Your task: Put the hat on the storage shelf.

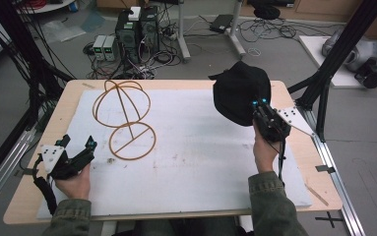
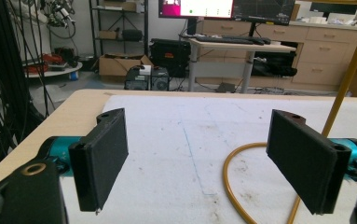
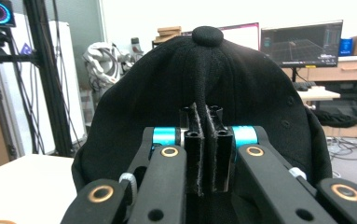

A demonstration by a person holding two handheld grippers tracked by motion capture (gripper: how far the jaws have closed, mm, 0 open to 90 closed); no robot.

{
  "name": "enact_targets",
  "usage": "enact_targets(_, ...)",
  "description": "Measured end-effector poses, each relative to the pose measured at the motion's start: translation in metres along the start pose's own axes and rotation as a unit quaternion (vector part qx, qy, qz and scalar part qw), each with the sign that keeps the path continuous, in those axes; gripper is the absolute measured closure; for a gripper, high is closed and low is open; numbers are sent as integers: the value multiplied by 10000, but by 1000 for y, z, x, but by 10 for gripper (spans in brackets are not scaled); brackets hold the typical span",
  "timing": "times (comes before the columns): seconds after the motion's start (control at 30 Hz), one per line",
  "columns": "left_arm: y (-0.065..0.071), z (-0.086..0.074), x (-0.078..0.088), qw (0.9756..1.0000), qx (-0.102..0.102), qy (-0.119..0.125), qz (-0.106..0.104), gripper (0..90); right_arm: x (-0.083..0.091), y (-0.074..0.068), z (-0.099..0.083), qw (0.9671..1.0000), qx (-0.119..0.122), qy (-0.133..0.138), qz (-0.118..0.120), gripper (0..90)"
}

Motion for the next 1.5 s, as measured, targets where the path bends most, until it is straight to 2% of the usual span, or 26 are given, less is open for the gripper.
enact_targets(0.17, 0, 0, 0, 10000, 11, 10, 2, 208, -3, -14, 8, 9998, -19, 60, 190, 876)
enact_targets(0.33, 1, 1, 1, 10000, -63, 17, 3, 208, -9, -30, 15, 9991, 112, 52, 401, 876)
enact_targets(0.37, 1, 1, 1, 10000, -99, 1, 3, 208, -10, -33, 16, 9992, 93, 74, 394, 876)
enact_targets(0.53, 3, 0, 1, 9999, -154, -2, -24, 208, -17, -49, 20, 9978, 41, 22, 659, 876)
enact_targets(0.83, 3, 1, 1, 9997, -225, 5, 1, 207, -26, -76, 26, 9959, 49, 70, 904, 875)
enact_targets(1.07, 2, 1, 1, 9998, -203, 34, 13, 208, -33, -96, 33, 9940, 32, 125, 1088, 875)
enact_targets(1.27, 2, 1, 1, 9998, -194, 2, 21, 207, -42, -110, 37, 9922, -151, 148, 1231, 875)
enact_targets(1.5, 1, 1, 2, 9998, -176, 13, 39, 208, -48, -130, 40, 9898, -178, 181, 1405, 872)
Point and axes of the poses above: each handheld gripper's, and its own axes: x roughly backward along the jaws, z roughly out of its top, y roughly to its right, the point moved 6 cm from there along -x, roughly forward along the jaws, and after that the axes turned 2 degrees about -y, right-handed, at the moved point
